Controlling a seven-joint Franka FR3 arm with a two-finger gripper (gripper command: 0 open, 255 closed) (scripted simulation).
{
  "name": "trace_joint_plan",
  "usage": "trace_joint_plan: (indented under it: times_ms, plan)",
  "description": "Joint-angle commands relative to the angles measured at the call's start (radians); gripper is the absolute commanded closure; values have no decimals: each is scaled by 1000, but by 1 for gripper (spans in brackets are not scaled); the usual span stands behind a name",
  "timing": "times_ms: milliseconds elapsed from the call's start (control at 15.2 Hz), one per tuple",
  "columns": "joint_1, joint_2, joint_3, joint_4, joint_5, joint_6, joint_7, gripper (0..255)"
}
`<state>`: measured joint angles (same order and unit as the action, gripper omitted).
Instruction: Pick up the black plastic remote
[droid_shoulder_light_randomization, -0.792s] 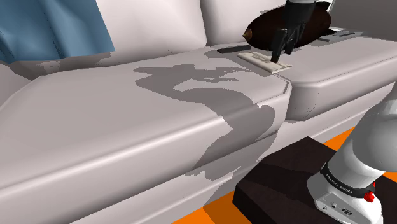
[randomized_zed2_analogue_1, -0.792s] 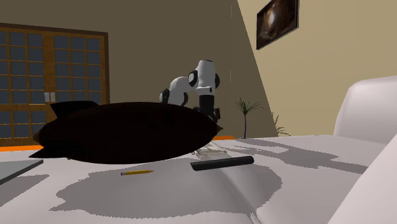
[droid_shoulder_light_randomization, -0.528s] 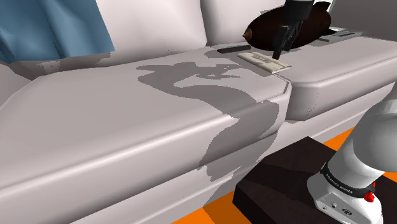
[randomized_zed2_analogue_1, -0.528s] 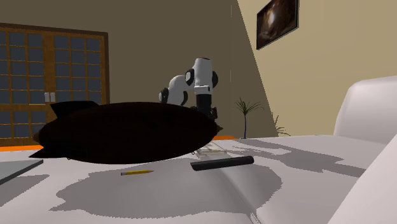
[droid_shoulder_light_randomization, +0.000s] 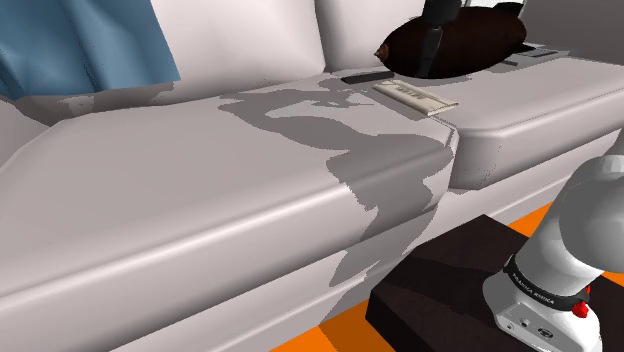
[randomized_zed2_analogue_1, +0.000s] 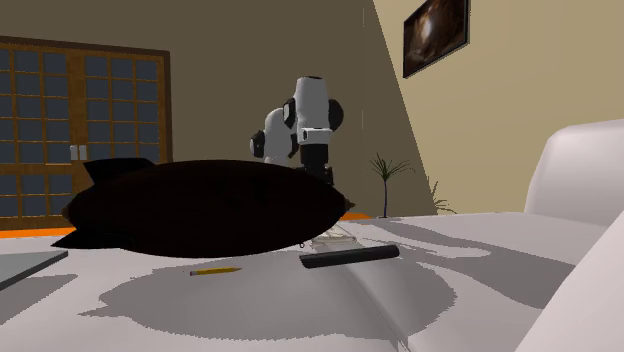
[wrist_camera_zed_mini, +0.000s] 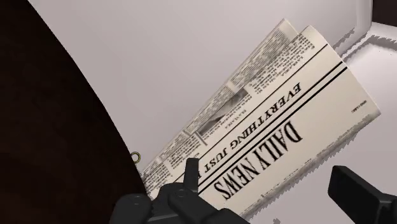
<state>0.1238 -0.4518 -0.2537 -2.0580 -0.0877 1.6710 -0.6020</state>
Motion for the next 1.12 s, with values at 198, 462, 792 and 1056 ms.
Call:
trace_joint_plan:
  times_ms: [198, 462, 792, 1056]
  plan:
    - [28, 232, -106, 202, 48, -22, -323, 0]
    - [33, 439, -156, 414, 124, -73, -566, 0]
    - [-16, 721, -161, 749, 231, -190, -833, 0]
    - [-60, 865, -136, 936, 272, -257, -938, 0]
